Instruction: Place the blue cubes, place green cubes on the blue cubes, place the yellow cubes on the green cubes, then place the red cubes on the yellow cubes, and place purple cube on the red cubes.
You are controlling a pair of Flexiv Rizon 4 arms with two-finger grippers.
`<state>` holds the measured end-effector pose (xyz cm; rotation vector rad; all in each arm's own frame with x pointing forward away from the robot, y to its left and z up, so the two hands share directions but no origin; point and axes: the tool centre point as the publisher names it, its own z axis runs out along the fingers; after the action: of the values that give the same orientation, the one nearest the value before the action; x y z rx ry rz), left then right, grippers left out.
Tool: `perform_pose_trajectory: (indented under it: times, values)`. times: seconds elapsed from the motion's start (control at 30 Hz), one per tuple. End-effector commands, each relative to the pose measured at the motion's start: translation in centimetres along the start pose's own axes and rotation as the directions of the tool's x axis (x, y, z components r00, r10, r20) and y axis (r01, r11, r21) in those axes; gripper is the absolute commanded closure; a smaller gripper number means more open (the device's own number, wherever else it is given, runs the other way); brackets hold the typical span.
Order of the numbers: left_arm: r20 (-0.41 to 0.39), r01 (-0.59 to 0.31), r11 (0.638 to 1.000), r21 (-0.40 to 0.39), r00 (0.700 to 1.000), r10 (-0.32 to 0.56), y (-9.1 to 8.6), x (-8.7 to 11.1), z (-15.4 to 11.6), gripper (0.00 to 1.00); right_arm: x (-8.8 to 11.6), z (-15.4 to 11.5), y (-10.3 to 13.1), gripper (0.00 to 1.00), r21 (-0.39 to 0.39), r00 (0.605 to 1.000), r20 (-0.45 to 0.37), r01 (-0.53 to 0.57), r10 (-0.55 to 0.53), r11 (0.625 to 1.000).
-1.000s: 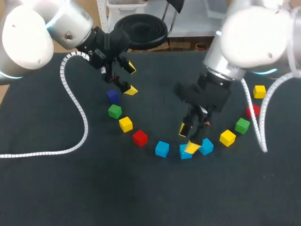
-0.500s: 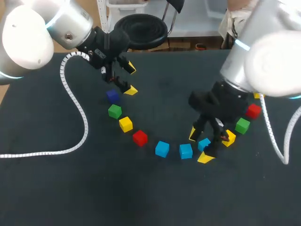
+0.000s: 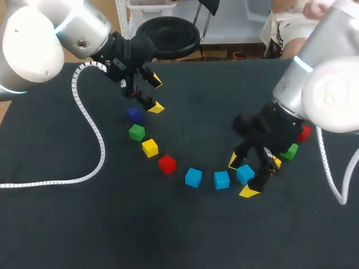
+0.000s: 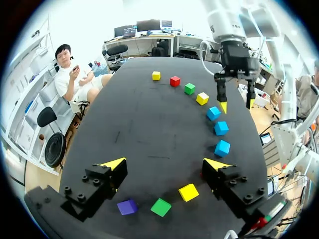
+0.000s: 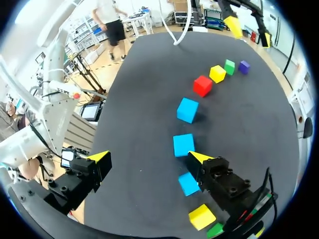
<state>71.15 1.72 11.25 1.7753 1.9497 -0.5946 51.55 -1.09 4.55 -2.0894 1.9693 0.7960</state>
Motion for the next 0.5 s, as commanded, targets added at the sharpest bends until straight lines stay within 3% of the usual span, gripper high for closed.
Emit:
perform_pose_trajectory:
  times: [0.03,0.13,0.27,0.5]
  values:
    - [-0.004,0.001,1.0,0.003,1.0,-0.001,0.15,-0.07,0.01,0.0,0.12,0.99,-1.45,0.0,-0.087,0.999,0.016,0.045,-0.044,0.995]
    - [-0.004,0.001,1.0,0.003,1.0,-0.001,0.15,-0.07,0.01,0.0,-0.04,0.76,-1.27,0.0,-0.095,0.996,0.019,0.083,-0.082,0.992]
    - [-0.004,0.001,1.0,0.003,1.0,-0.001,0.15,-0.07,0.01,0.0,-0.21,0.44,-1.45,0.0,-0.125,0.999,0.045,0.033,-0.028,0.992]
    - [-0.004,0.001,1.0,0.003,1.0,-0.001,0.15,-0.07,0.01,0.0,-0.21,0.44,-1.45,0.0,-0.125,0.999,0.045,0.033,-0.028,0.992]
